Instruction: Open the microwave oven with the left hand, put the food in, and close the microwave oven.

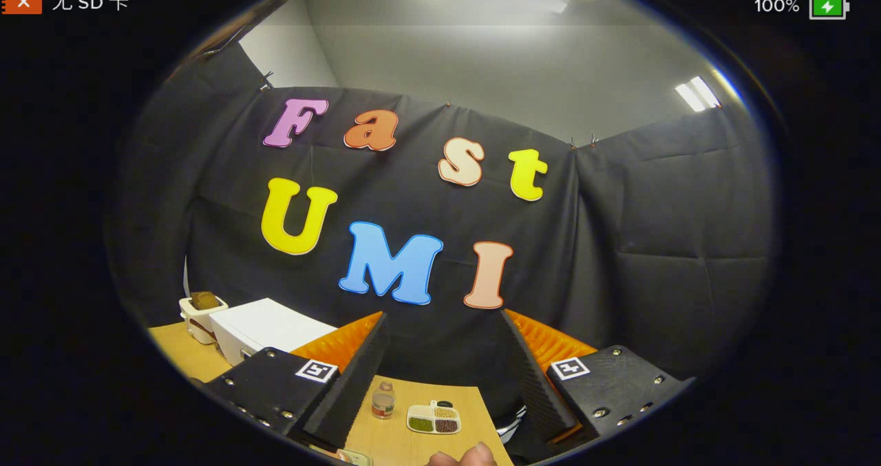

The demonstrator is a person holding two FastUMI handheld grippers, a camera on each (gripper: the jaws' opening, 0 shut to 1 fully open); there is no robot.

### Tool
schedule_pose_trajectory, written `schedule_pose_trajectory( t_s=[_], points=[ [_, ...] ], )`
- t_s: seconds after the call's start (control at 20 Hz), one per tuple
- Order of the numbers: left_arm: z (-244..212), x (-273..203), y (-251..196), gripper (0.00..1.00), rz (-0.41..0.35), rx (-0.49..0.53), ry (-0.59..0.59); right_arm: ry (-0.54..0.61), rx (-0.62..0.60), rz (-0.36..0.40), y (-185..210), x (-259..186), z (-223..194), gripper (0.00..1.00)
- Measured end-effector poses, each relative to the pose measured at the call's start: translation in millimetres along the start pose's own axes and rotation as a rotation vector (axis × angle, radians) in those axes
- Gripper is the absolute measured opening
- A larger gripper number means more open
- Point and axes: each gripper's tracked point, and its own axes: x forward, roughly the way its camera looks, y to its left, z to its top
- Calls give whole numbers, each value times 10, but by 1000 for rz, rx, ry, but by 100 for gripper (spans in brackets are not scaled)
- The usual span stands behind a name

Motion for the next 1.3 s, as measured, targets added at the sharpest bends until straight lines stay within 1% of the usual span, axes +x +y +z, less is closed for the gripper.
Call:
schedule_pose_trajectory(
  t_s=[0.05, 0.15, 0.2, 0.25, 0.3, 0.35, 0.4, 0.5, 0.6, 0.65, 0.7, 0.75, 0.85, 0.9, 0.95, 1.1, 1.2, 1.3],
  points=[
    [-101, -12, -21, 52, 4, -12, 40, 6, 6, 4, 13, -14, -8, 97],
    [-62, -58, -1, 35, -8, -23, 18, -7, 5, 2, 0, -35, 40, 97],
    [-38, -55, -8, 27, -27, -49, 15, -18, 9, 6, 18, -49, 89, 96],
    [-49, -61, -19, 24, -47, -69, 22, -30, 11, 11, 29, -65, 121, 96],
    [-62, -44, -30, 21, -60, -72, 30, -41, 12, 18, 45, -83, 141, 94],
    [-76, -49, -29, 21, -67, -61, 35, -48, 16, 29, 80, -89, 143, 94],
    [-77, -60, -27, 17, -74, -57, 40, -49, 23, 42, 118, -90, 142, 97],
    [-34, -73, -10, 17, -81, -74, 34, -38, 39, 77, 230, -63, 122, 97],
    [-70, -82, -7, 12, -71, -50, 46, -29, 53, 116, 360, -38, 122, 97],
    [-62, -87, -4, 10, -77, -47, 44, -30, 58, 132, 418, -19, 130, 97],
    [-54, -99, -5, 12, -87, -44, 51, -31, 57, 149, 480, -3, 149, 97],
    [-101, -138, -4, 12, -92, -43, 68, -37, 56, 164, 533, -8, 166, 97],
    [-168, -385, 46, 12, -95, -52, 37, -50, 65, 197, 632, -17, 198, 97],
    [-195, -545, 96, 12, -93, -46, 28, -51, 73, 211, 686, -25, 185, 94],
    [-266, -689, 133, 12, -94, -40, 27, -51, 81, 228, 737, -30, 158, 97],
    [-384, -1051, 287, 12, -92, -9, 42, -30, 115, 291, 945, -75, 80, 97],
    [-451, -1268, 421, 12, -70, -9, 57, -55, 133, 341, 1077, -123, 168, 97],
    [-530, -1466, 565, 12, -32, -18, 71, -59, 140, 400, 1213, -242, 179, 97]
  ],
)
